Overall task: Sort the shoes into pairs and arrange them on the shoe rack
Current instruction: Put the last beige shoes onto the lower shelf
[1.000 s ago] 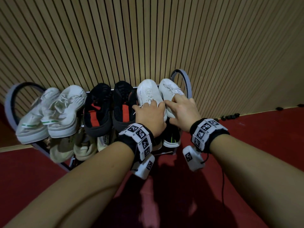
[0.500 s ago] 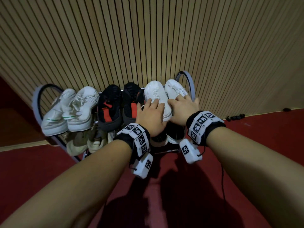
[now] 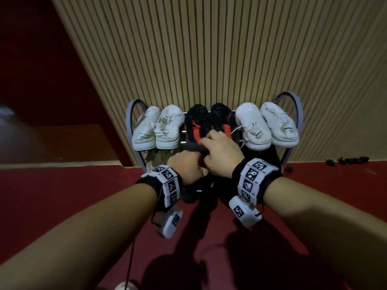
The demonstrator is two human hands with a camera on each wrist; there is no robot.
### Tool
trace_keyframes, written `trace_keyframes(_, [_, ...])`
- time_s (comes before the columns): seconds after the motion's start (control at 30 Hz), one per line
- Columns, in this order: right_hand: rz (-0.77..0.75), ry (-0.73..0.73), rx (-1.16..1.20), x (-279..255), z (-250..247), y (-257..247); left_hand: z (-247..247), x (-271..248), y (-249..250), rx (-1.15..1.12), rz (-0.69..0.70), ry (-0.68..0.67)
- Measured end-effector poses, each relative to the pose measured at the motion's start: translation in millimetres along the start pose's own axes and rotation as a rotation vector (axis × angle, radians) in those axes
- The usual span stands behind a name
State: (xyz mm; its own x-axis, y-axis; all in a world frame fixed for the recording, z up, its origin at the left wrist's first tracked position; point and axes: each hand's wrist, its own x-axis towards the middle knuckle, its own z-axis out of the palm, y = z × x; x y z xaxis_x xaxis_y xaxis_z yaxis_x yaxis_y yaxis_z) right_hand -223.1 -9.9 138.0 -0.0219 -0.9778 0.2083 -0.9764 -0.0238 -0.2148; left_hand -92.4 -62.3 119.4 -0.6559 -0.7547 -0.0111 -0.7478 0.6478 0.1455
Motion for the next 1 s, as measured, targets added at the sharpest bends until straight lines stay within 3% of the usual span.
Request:
trace_keyframes(0.2, [-0.046, -0.223, 0.049, 10, 58, -35, 18, -17, -86, -0.033, -0.161, -0.218])
trace_keyframes(0.37, [-0.004, -0.370, 0.029, 25, 95, -32, 59, -22, -125, -0.130, -0.338, -0.185])
trace_keyframes(0.53, [-0.026, -0.395, 0.014, 40, 128, -27, 88, -16, -147, -0.532, -0.595, -0.088])
trace_keyframes(0.7, [-0.122, -0.401, -0.073, 56, 152, -29, 92, 5, -150, -1.046, -0.734, 0.042])
trace_keyframes(1.0, [-0.141, -0.408, -0.159, 70, 176, -28, 113, 30, -150, -1.440, -0.943, 0.031])
